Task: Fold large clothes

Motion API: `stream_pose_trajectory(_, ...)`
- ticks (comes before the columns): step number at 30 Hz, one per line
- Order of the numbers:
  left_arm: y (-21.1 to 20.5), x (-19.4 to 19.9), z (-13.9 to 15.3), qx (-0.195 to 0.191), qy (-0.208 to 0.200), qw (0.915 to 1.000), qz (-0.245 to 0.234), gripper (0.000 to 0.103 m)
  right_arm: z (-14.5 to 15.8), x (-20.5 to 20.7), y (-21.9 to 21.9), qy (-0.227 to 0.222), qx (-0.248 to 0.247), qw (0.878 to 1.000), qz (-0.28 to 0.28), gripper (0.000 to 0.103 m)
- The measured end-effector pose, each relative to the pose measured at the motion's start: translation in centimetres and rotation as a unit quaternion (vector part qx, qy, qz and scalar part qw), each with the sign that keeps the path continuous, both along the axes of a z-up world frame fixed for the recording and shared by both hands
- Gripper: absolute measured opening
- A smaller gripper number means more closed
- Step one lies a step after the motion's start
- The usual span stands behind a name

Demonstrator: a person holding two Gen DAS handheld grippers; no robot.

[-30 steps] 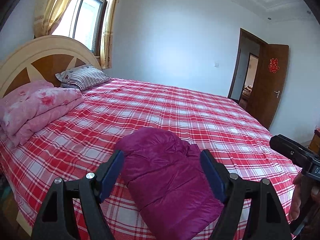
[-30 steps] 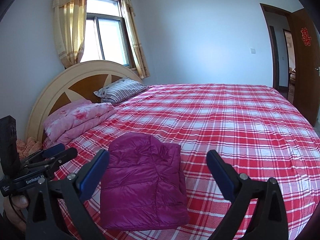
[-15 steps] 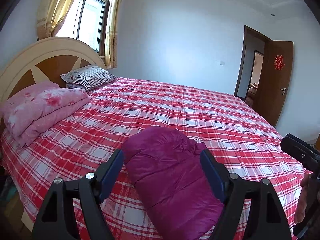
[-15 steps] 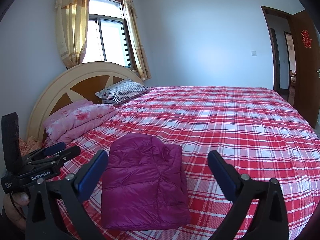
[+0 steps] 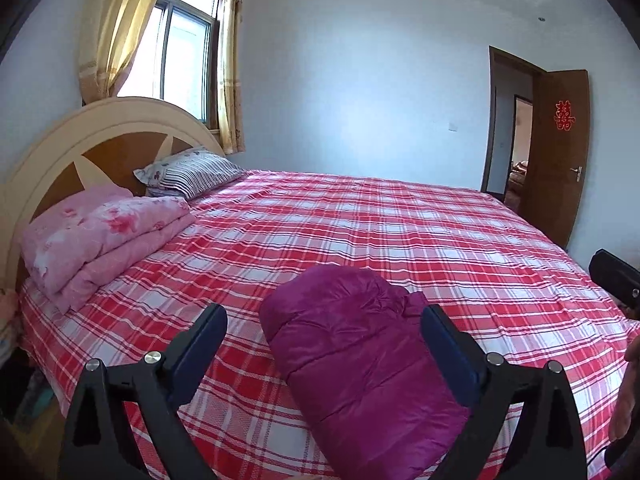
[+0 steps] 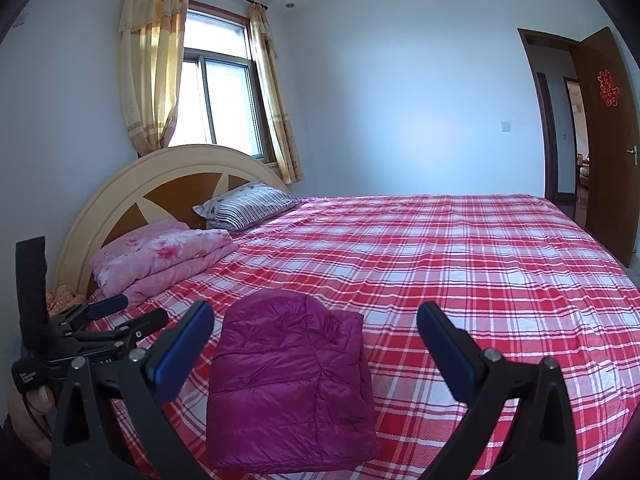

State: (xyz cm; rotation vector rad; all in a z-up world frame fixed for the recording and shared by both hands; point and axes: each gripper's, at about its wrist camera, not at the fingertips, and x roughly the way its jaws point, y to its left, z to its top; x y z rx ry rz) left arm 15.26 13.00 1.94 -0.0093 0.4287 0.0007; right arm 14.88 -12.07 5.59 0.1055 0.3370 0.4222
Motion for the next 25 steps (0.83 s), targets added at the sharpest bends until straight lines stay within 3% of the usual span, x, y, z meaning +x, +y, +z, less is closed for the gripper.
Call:
stream_pose_trajectory(15, 1.0, -0.3, 0.1, -0.006, -0.019, 0.9994, 0.029, 0.1, -0.4, -0.2, 0.4, 0.001, -0.004, 1.0, 0.009, 0.103)
stream_pose_trajectory(25, 1.1, -0.4, 0.0, -0.012, -0.037, 0.9989, 0.024, 0.101, -0.9, -0.3, 0.9, 0.008, -0.014, 1.0, 0.014, 0.103)
